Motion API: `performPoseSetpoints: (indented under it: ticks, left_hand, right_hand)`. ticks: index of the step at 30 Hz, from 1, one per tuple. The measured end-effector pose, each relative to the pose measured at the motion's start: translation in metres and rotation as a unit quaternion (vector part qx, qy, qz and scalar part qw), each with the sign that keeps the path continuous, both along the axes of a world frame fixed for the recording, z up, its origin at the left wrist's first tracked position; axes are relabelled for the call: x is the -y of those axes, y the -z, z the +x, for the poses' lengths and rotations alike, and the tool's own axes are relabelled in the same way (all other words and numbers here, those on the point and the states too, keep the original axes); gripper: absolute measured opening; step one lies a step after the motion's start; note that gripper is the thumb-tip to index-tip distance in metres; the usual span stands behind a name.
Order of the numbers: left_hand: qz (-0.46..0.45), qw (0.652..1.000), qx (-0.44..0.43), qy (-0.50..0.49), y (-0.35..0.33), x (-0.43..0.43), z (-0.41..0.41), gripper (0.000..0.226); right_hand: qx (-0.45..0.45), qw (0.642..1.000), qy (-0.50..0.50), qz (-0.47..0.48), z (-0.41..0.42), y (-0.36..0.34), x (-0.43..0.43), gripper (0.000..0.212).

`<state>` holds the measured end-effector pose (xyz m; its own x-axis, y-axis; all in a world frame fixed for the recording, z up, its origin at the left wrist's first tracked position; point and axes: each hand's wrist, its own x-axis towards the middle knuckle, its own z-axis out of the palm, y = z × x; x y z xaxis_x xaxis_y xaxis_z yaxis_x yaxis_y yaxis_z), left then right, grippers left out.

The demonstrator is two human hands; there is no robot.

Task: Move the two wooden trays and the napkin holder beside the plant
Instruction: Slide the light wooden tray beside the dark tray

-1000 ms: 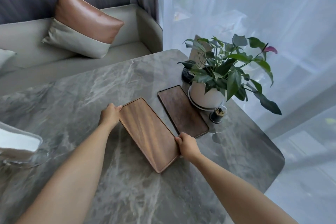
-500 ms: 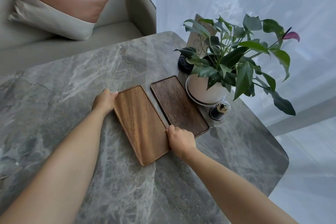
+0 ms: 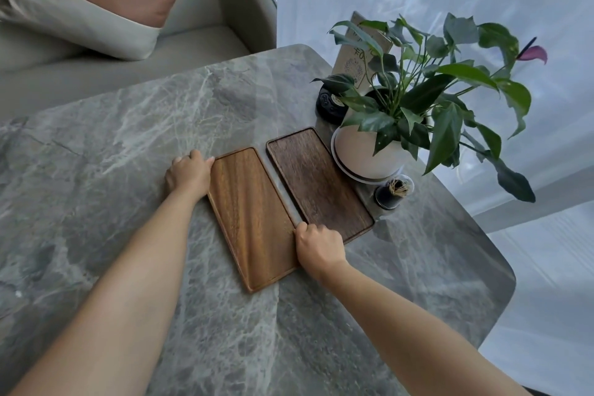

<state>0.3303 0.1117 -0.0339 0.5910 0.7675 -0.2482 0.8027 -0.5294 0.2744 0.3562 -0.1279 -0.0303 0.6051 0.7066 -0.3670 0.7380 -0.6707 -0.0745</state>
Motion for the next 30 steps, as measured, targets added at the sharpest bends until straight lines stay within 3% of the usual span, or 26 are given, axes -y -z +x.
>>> performPoseSetpoints:
  ticks: [11, 17, 30]
  left_hand:
    - [0.01, 1.0, 0.005, 0.025, 0.004, 0.013, -0.006, 0.053]
    - [0.018, 0.997, -0.03, 0.073, 0.002, 0.018, -0.013, 0.061]
    - [0.037, 0.992, -0.068, 0.101, -0.002, 0.032, -0.009, 0.064]
  right_hand:
    - [-0.026, 0.998, 0.053, 0.011, 0.001, -0.003, -0.006, 0.013]
    - [0.001, 0.994, 0.096, 0.059, 0.001, -0.004, -0.004, 0.029]
    - [-0.005, 0.995, 0.1, 0.023, 0.005, -0.01, 0.006, 0.031]
